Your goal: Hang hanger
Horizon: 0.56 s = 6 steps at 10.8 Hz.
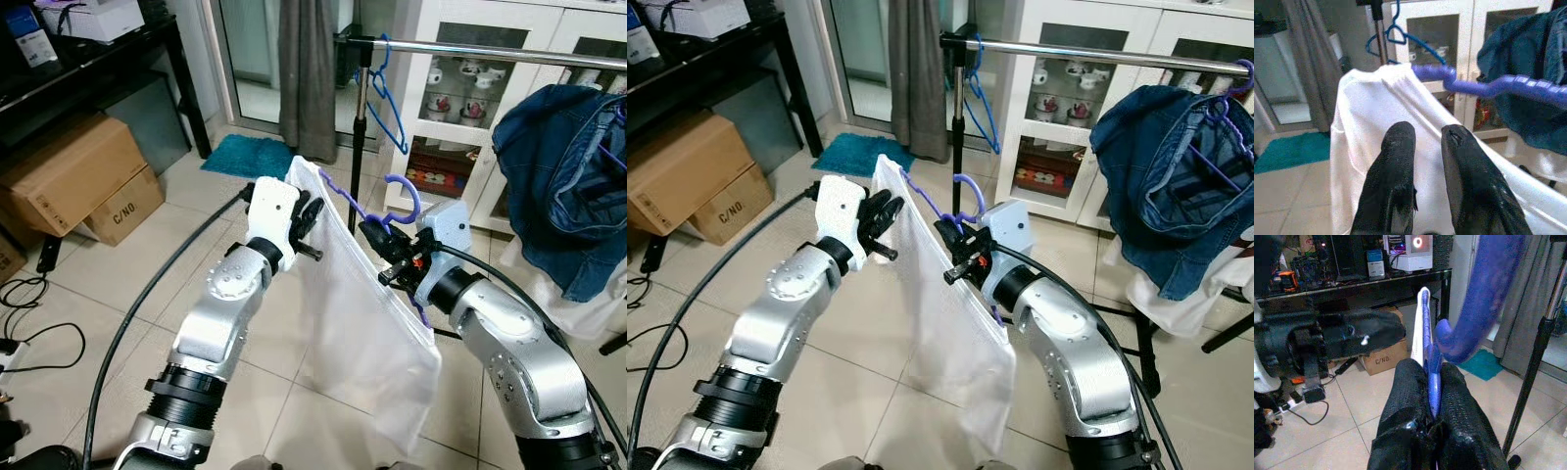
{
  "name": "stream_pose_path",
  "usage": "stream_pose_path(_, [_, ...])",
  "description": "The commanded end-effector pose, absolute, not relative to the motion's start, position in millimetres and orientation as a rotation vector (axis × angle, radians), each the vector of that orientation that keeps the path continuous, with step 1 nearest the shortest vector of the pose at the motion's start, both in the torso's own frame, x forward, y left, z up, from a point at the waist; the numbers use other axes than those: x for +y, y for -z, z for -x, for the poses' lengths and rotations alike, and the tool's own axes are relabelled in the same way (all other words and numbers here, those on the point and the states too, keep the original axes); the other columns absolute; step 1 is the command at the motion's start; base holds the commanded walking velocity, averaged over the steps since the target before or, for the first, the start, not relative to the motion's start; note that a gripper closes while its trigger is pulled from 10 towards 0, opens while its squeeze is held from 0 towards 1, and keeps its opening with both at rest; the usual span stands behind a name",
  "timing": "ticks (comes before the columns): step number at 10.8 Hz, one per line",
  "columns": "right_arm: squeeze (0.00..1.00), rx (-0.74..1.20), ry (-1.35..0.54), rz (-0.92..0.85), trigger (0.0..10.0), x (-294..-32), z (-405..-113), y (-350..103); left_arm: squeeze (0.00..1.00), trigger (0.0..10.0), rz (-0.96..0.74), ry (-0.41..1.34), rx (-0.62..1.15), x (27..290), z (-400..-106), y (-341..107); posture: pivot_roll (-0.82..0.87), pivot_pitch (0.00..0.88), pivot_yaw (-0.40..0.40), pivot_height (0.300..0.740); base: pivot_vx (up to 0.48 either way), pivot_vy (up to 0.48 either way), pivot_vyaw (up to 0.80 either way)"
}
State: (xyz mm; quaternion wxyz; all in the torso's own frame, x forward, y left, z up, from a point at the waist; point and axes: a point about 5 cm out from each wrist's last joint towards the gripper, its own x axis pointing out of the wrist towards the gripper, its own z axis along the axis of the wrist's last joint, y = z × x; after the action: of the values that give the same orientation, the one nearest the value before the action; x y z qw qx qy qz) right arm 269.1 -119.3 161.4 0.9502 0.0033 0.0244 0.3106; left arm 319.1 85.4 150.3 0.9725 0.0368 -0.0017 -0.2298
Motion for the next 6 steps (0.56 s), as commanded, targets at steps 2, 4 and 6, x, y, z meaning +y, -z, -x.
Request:
stream_pose_path(2, [0.0, -0.004, -0.671, -0.023, 0.0, -113.5, -271.8, -172.7, 1.0, 10.0, -0.11, 0.463, -0.026, 80.2, -322.8, -153.8, -0.1, 0.0, 0.042, 0.74, 0.0, 0.0, 0.0])
stream_pose_path(4, [0.0, -0.026, -0.692, -0.026, 0.0, -111.3, -269.9, -176.6, 0.0, 10.0, -0.122, 0.503, -0.041, 75.9, -325.3, -154.4, -0.11, 0.0, 0.044, 0.74, 0.0, 0.0, 0.0])
stream_pose_path(6, [0.0, -0.042, -0.716, -0.03, 0.0, -108.7, -267.8, -179.1, 0.0, 10.0, -0.125, 0.54, -0.028, 72.1, -329.1, -153.7, -0.11, 0.0, 0.047, 0.74, 0.0, 0.0, 0.0])
